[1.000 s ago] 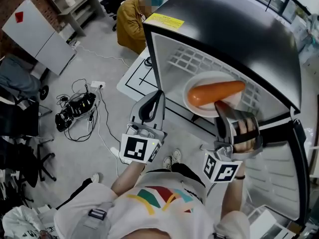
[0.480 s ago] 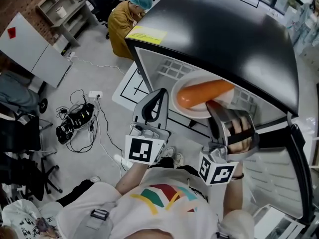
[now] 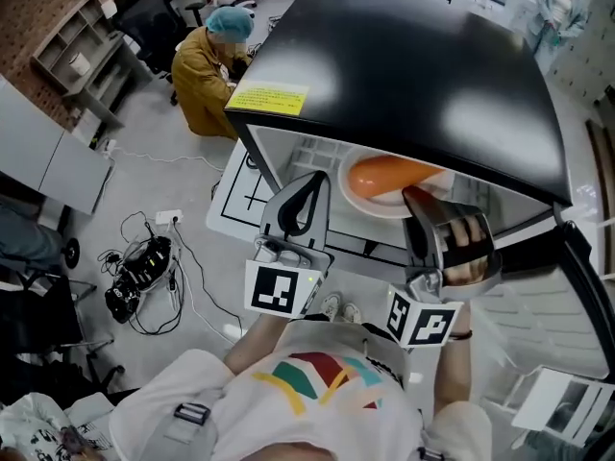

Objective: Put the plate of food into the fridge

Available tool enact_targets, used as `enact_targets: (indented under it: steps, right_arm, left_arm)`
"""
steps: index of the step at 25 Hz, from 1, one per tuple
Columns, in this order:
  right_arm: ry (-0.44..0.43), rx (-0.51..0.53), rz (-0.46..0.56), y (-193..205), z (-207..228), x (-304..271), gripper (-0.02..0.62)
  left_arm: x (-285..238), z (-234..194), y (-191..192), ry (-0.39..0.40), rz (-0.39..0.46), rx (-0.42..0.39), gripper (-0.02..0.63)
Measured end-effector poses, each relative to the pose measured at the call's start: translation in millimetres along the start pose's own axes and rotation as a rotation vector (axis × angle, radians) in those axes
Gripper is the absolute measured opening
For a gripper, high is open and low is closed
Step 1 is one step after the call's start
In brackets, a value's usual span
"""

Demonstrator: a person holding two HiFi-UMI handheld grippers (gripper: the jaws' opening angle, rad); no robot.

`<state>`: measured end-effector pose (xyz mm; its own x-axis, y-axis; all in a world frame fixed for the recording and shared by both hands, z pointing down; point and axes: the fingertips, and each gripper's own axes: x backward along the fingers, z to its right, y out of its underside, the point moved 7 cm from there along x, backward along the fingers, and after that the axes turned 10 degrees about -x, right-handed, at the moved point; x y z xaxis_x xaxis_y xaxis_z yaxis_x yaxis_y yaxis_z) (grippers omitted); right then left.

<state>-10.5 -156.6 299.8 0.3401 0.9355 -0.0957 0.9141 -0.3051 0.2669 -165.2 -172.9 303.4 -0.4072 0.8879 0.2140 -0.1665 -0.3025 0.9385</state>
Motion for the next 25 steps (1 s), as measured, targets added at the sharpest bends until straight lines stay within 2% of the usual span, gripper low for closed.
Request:
enact_targets:
  steps: [9,13,21,25]
  right_arm:
    - [-0.031,-0.003,-0.148,5,-5,-21,0.032]
    - [-0.075,0.005,-0.196,9,-8,-28,0.033]
    - [-0.146,0.024,-0.245,17,-19,-34,0.035]
    - [-0.147,0.044,-0.256,17,-21,-36,0.035]
  left_arm:
    - [-12,-8,15,0.084,0.001,0.034,0.006]
    - [-17,-2,22,0.112,-0.012,0.049,0.006]
    - [-24,2,26,0.135,-0.007,0.07,0.006]
    - [-26,3,27,0.141,-0.003,0.075,0.006]
